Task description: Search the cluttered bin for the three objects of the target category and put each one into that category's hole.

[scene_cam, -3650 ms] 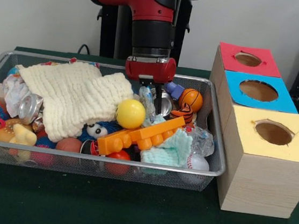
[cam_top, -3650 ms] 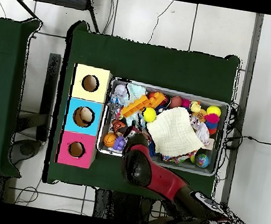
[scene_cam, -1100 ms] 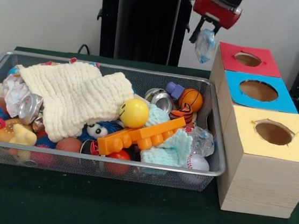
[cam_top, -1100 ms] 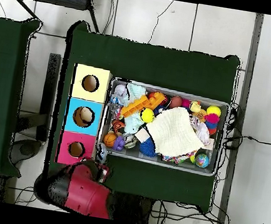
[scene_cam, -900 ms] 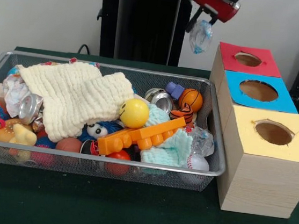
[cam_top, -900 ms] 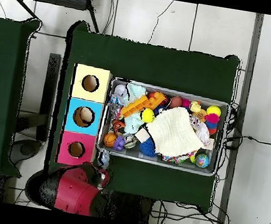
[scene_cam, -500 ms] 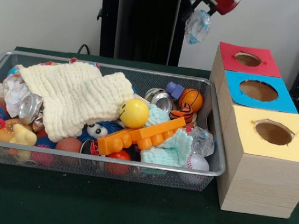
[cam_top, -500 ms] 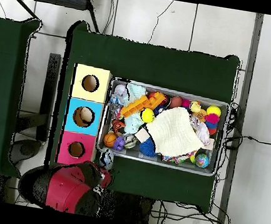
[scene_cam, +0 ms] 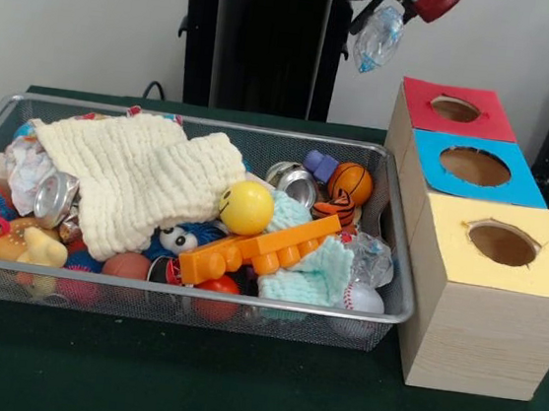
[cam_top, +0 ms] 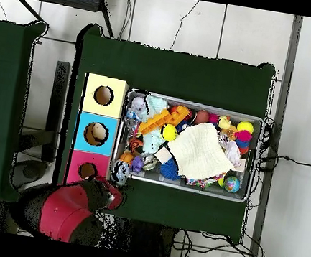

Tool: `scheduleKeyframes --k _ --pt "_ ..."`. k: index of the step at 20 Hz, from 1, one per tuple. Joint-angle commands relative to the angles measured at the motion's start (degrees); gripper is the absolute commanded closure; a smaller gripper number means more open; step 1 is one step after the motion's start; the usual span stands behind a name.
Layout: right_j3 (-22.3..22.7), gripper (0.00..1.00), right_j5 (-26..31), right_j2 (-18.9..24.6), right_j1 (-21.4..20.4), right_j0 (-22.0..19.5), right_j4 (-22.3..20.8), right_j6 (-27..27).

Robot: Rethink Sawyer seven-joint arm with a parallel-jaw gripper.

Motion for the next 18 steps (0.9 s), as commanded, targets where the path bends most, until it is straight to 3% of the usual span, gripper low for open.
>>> scheduleKeyframes --k 1,8,12,18 --pt "-10.4 1.0 7.4 -1.2 6.9 2.3 4.7 21.8" --pt "-14.8 1.0 9.8 -2.3 10.4 3.4 4.1 24.6" --pt "-15.6 1.0 7.6 -0.7 11.4 2.7 4.4 25.9" --pt "-9.2 1.0 -5.6 7.1 6.7 0.2 9.3 27.5"
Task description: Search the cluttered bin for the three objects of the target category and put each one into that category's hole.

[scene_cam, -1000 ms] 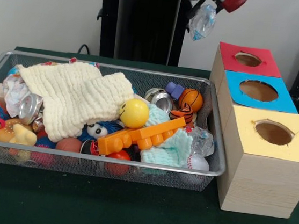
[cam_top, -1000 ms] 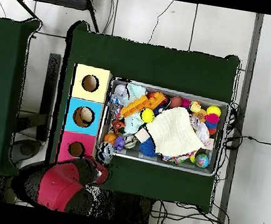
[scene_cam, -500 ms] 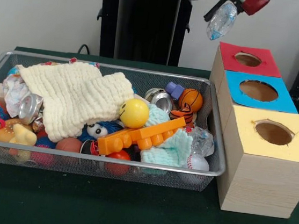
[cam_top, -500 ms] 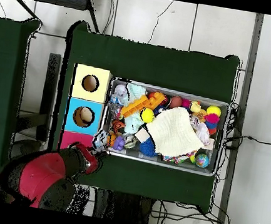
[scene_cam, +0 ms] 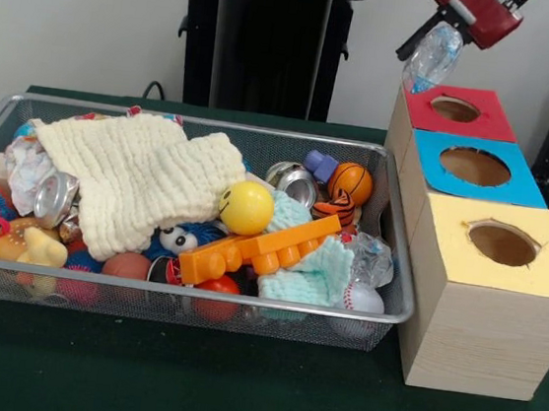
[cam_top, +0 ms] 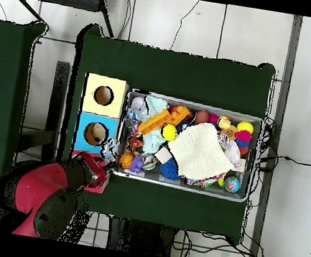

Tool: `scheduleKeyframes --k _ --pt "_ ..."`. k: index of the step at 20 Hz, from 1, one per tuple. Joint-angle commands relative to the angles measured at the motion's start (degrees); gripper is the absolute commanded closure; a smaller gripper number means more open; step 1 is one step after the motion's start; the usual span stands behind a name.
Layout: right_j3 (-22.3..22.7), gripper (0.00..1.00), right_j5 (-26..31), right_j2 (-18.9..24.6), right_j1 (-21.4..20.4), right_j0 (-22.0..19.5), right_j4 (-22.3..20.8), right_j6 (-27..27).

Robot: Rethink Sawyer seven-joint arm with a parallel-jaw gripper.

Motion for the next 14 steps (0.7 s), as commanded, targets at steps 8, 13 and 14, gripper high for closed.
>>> scheduleKeyframes --k 8,13,14 --pt "13.0 1.0 -32.4 25.0 -9.0 -8.8 8.4 21.0" --pt "18.9 1.0 -46.1 31.5 -12.7 -13.5 3.4 27.3" --pt "19.8 1.0 -48.4 32.3 -13.1 -14.3 2.5 28.5"
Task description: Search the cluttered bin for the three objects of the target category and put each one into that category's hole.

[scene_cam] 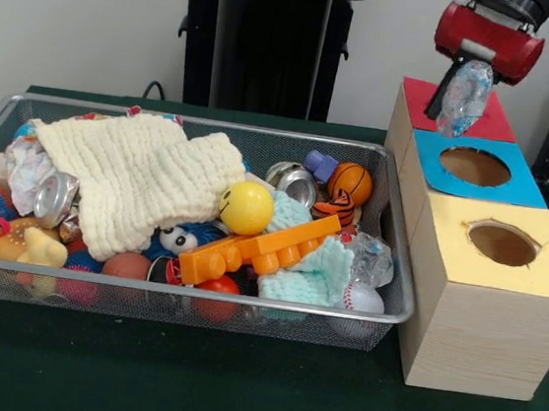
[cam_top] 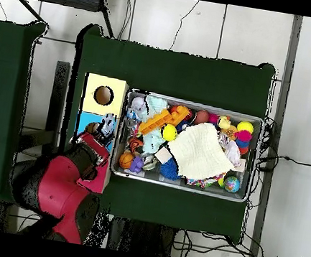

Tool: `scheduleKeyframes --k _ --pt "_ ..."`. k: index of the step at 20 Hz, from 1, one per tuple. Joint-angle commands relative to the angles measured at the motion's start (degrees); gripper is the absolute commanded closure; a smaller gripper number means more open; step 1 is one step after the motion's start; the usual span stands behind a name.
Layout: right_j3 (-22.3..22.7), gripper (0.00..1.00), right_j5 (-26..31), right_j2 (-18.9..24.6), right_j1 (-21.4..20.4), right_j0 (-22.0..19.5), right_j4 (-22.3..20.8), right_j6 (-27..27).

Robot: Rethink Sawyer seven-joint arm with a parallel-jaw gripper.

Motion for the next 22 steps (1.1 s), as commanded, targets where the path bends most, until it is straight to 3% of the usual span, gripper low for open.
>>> scheduleKeyframes --k 1,5,13,22 --pt "12.0 1.0 -16.7 17.7 -4.7 -6.1 -3.4 25.8" --pt "14.6 1.0 -21.9 19.4 -4.9 -7.6 -4.5 28.6" --pt "17.8 1.0 -26.8 23.3 -3.3 -10.2 -5.7 33.2" --pt "17.7 1.0 -26.9 22.3 -1.9 -5.6 1.0 33.6"
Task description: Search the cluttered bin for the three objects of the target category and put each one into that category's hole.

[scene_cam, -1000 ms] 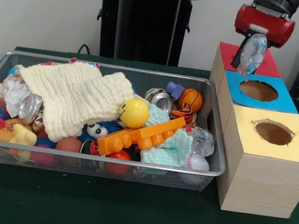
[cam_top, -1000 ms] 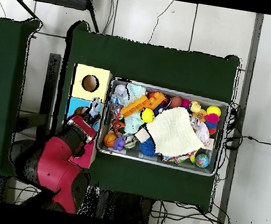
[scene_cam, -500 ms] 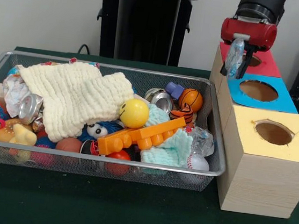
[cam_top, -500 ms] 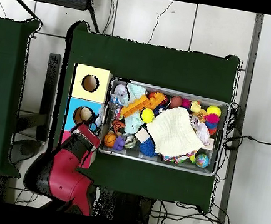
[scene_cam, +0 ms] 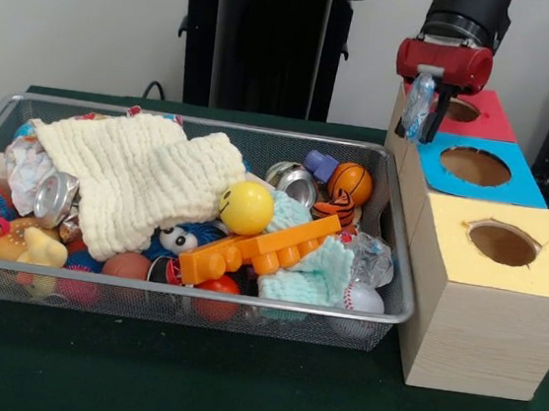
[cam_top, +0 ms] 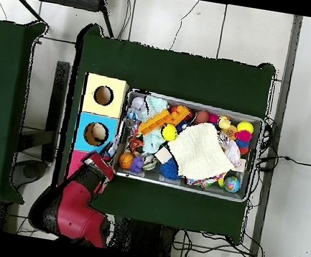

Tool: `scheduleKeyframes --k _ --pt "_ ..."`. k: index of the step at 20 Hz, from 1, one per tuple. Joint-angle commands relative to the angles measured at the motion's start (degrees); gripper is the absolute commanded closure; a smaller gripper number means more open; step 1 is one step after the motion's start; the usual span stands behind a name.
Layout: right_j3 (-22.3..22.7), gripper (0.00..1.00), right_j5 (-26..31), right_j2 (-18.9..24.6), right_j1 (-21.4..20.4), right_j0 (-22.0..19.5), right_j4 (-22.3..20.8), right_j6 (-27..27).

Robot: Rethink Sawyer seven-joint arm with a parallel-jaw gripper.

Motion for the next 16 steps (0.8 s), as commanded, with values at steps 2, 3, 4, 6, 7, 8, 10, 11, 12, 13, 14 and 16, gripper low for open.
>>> scheduleKeyframes --k 2,3,4,6,7,8,10,11,12,13,14,16 --pt "2.4 1.0 -2.5 7.8 2.1 3.7 6.6 15.1" --pt "2.3 1.0 -2.5 7.7 2.1 4.1 7.3 14.9" --pt "2.3 1.0 -2.5 7.6 2.1 4.4 7.9 14.7" --pt "1.9 1.0 -2.5 7.8 2.0 4.6 8.6 14.3" --pt "1.7 1.0 -2.5 7.7 2.2 4.8 9.1 14.1" --pt "1.5 1.0 -2.8 7.6 2.3 5.1 9.5 14.0" --pt "0.8 1.0 -2.7 7.4 2.2 5.6 10.4 13.5" --pt "0.5 1.0 -2.4 7.2 2.2 5.8 10.8 13.2" --pt "0.3 1.0 -2.0 7.1 2.0 6.1 11.3 12.9" --pt "0.0 1.0 -1.8 7.0 2.0 6.2 11.6 12.7" --pt "-0.4 1.0 -1.6 7.0 1.9 6.1 11.6 12.5" --pt "-1.5 1.0 -2.0 7.1 2.3 5.9 11.8 12.2"
